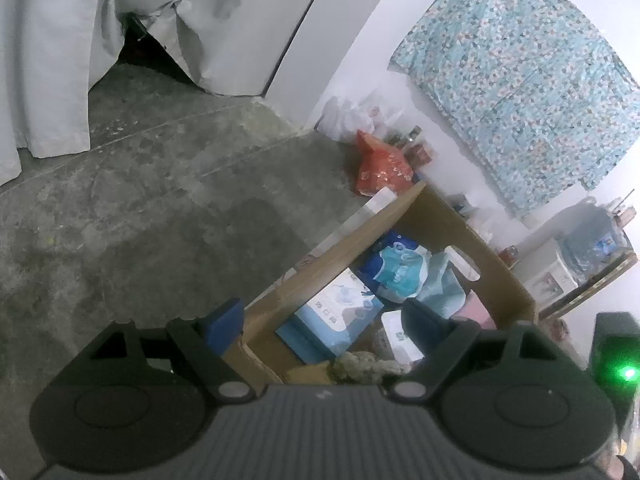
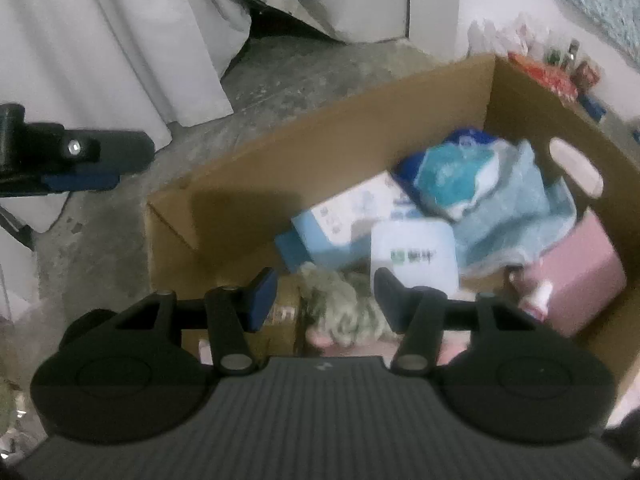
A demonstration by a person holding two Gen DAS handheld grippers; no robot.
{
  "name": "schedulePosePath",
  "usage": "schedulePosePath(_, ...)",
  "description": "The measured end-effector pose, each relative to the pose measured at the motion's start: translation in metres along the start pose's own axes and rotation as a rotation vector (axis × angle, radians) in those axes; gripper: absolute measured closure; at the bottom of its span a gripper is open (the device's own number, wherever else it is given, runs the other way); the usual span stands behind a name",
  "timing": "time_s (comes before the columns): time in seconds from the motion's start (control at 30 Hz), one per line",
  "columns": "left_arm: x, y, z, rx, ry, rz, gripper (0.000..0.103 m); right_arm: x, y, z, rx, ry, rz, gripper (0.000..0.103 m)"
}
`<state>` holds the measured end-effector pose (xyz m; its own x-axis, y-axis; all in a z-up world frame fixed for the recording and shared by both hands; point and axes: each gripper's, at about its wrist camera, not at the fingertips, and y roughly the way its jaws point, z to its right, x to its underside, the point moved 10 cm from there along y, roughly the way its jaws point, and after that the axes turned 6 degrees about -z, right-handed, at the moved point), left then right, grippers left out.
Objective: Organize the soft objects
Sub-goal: 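Lower the green scrunchie into the box and open the right tool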
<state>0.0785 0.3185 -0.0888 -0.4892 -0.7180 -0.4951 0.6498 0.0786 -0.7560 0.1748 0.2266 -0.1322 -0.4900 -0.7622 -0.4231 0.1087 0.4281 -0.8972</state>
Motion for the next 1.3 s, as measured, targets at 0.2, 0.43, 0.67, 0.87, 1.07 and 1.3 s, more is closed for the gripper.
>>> schedulePosePath(0.2, 0.004, -0.002, 0.002, 0.006, 0.002, -0.006, 0.016, 0.027, 0.026, 0.013, 0.084, -0.021, -0.116, 0.051)
schedulePosePath(0.43, 0.003, 0.0, 0.003, 0.009, 0.0, -0.01, 0.016, 0.039, 0.032, 0.014, 0.115, -0.094, -0.208, 0.05)
schedulePosePath(0.67, 0.005, 0.007, 0.008, 0.017, 0.003, -0.032, 0.016, 0.043, 0.024, 0.016, 0.101, -0.069, -0.292, 0.05)
schedulePosePath(0.87, 0.004, 0.009, 0.005, 0.007, -0.003, -0.025, 0.016, 0.011, 0.009, 0.02, 0.066, -0.016, -0.161, 0.075)
schedulePosePath(1.07, 0.006, 0.012, 0.003, -0.001, -0.01, -0.027, 0.016, 0.0, 0.032, 0.017, 0.013, 0.038, -0.156, 0.09)
schedulePosePath(1.3, 0.008, 0.01, 0.004, -0.004, -0.005, -0.028, 0.016, 0.009, 0.068, 0.014, -0.016, 0.109, -0.207, 0.091)
